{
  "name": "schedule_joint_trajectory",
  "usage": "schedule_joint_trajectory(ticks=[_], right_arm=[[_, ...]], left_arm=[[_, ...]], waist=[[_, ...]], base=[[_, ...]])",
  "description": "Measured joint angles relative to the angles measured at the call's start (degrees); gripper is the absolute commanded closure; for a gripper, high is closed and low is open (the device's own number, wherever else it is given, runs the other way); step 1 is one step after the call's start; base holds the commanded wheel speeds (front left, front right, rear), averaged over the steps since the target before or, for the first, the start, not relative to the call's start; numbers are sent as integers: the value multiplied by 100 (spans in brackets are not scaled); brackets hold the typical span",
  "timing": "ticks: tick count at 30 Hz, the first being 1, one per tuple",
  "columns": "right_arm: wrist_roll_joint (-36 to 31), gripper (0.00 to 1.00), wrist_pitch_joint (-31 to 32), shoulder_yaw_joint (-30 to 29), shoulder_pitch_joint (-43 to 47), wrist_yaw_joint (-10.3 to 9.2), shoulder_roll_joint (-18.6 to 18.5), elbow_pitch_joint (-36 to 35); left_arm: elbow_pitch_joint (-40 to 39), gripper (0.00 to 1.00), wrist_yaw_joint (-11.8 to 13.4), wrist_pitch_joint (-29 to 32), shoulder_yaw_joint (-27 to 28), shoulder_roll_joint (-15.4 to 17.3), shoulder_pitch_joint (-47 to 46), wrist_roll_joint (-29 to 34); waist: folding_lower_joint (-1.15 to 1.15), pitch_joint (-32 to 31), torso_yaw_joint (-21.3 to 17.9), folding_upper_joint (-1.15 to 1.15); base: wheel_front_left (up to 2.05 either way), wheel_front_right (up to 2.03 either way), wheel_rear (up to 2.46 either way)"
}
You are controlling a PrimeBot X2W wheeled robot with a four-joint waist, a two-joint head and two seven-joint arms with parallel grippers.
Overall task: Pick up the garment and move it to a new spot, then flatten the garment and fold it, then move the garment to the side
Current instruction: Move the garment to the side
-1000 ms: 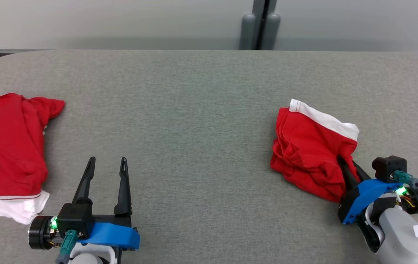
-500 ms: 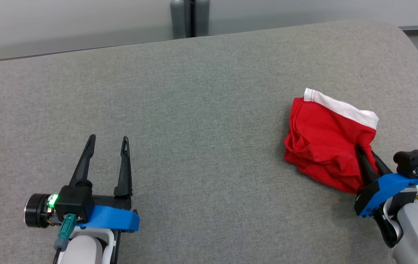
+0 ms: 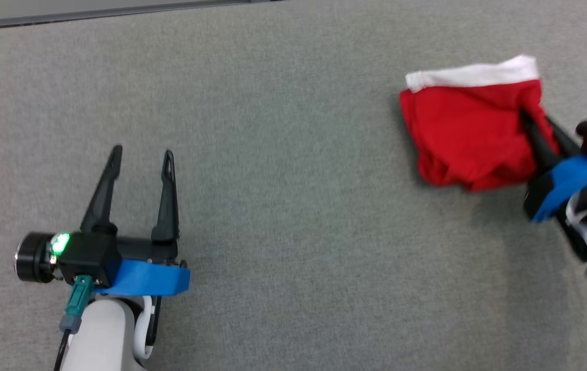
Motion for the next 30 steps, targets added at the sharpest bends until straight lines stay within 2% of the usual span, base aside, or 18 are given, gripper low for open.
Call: schedule_joint_trajectory(ticks=[11, 17, 23, 28, 29, 30], right_arm=[[11, 100, 401, 492, -1535, 0, -1385, 423], [82, 100, 621, 713, -2222, 0, -1874, 692], [123, 100, 829, 801, -2822, 0, -2161, 1045], [56, 100, 844, 809, -3060, 0, -2134, 1347], [34, 85, 817, 814, -3109, 0, -2126, 1399], [11, 20, 799, 826, -3158, 0, -2120, 1452]], left_arm=[[-581, 0, -5, 0, -130, 80, -579, 124], [-937, 0, -4, 0, -174, 168, -776, 194], [-1193, 0, 0, -3, -218, 223, -859, 202], [-1249, 0, 44, -11, -224, 252, -867, 194], [-1251, 0, 46, -11, -224, 257, -867, 193], [-1252, 0, 51, -11, -224, 260, -867, 192]], waist=[[1, 1124, 221, 1], [1, 1631, 304, 2], [0, 1922, 398, 0], [0, 1980, 439, 0], [-1, 1985, 445, 0], [-1, 1986, 450, 0]], base=[[0, 0, 0], [0, 0, 0], [0, 0, 0], [0, 0, 0], [0, 0, 0], [0, 0, 0]])
